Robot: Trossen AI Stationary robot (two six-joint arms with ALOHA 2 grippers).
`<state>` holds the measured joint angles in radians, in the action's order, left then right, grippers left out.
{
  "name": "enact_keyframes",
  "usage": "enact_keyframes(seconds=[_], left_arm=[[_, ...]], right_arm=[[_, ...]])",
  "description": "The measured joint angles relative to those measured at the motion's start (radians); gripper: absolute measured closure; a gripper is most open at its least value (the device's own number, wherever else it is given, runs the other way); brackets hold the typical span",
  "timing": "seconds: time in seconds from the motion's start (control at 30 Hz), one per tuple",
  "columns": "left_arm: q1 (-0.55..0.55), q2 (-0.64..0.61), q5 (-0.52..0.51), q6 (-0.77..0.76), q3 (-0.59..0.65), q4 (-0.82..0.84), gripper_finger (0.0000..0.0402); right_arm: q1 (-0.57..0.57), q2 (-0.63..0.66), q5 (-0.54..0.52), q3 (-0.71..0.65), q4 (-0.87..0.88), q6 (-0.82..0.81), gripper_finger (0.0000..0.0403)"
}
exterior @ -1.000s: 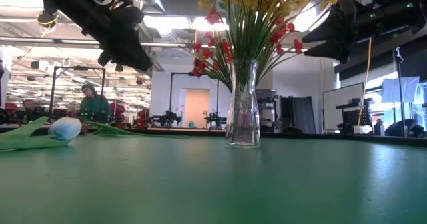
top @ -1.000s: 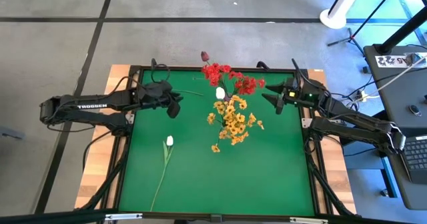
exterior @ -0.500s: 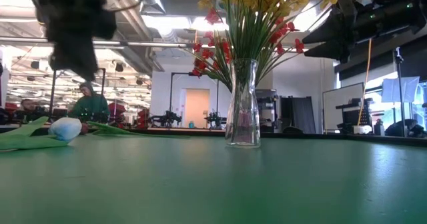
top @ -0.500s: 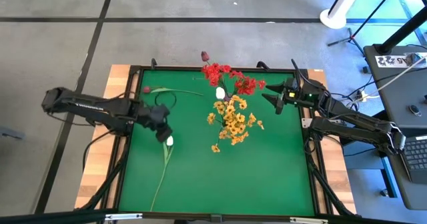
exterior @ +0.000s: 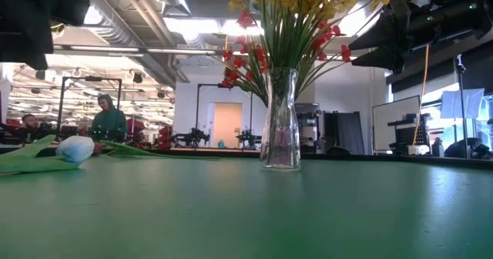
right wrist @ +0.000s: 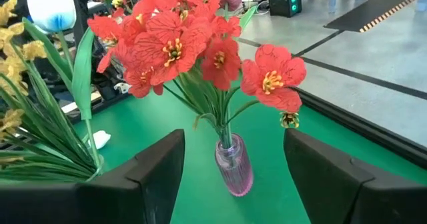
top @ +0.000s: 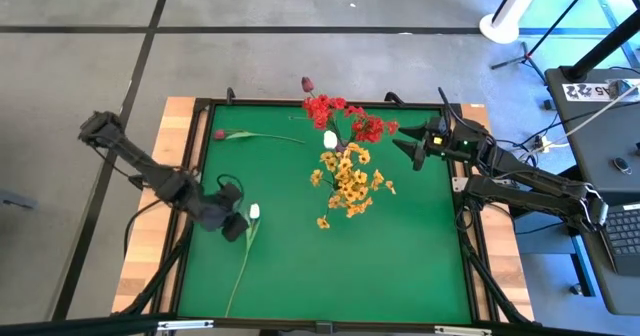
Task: Sort flowers into vase by color
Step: Put the white tulip into the transparent vase
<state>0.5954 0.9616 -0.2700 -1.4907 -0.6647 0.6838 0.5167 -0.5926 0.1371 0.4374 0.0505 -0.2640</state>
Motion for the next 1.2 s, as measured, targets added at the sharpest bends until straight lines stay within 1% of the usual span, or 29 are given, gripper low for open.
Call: enact_keyframes(seconds=[0.07,0.13,0.23,0.33,0.57,0.9,1.03,1.13,1.2], left_arm=[[0.051,0.034,-0.053,-0.068,0.0,-0.004,0.0292],[0.09,0.08,-0.08,-0.114,0.0,-0.015,0.0292],[0.127,0.165,-0.081,-0.162,0.0,-0.05,0.0292],[0.141,0.244,-0.046,-0.184,0.0,-0.09,0.0292],[0.14,0.414,0.07,-0.234,-0.018,-0.11,0.0292],[0.078,0.605,0.086,-0.198,-0.072,-0.163,0.0292],[0.055,0.638,0.143,-0.209,-0.078,-0.137,0.0293],[0.044,0.635,0.144,-0.195,-0.078,-0.126,0.0298],[0.037,0.632,0.135,-0.15,-0.095,-0.106,0.0315]], right_arm=[[0.0,0.0,0.005,0.0,0.0,-0.016,0.0148],[0.0,0.0,0.009,0.0,0.001,-0.023,0.0148],[0.0,0.0,0.027,0.0,0.003,-0.027,0.0148],[0.0,0.0,0.04,0.0,0.003,-0.028,0.0148],[0.0,0.0,0.057,0.0,0.005,-0.028,0.0148],[0.0,-0.013,0.057,-0.001,0.004,-0.028,0.0148],[0.0,-0.013,0.057,-0.001,0.004,-0.045,0.0148],[0.0,-0.013,0.058,-0.001,0.005,-0.046,0.0148],[0.0,-0.013,0.058,-0.001,0.005,-0.051,0.0148]])
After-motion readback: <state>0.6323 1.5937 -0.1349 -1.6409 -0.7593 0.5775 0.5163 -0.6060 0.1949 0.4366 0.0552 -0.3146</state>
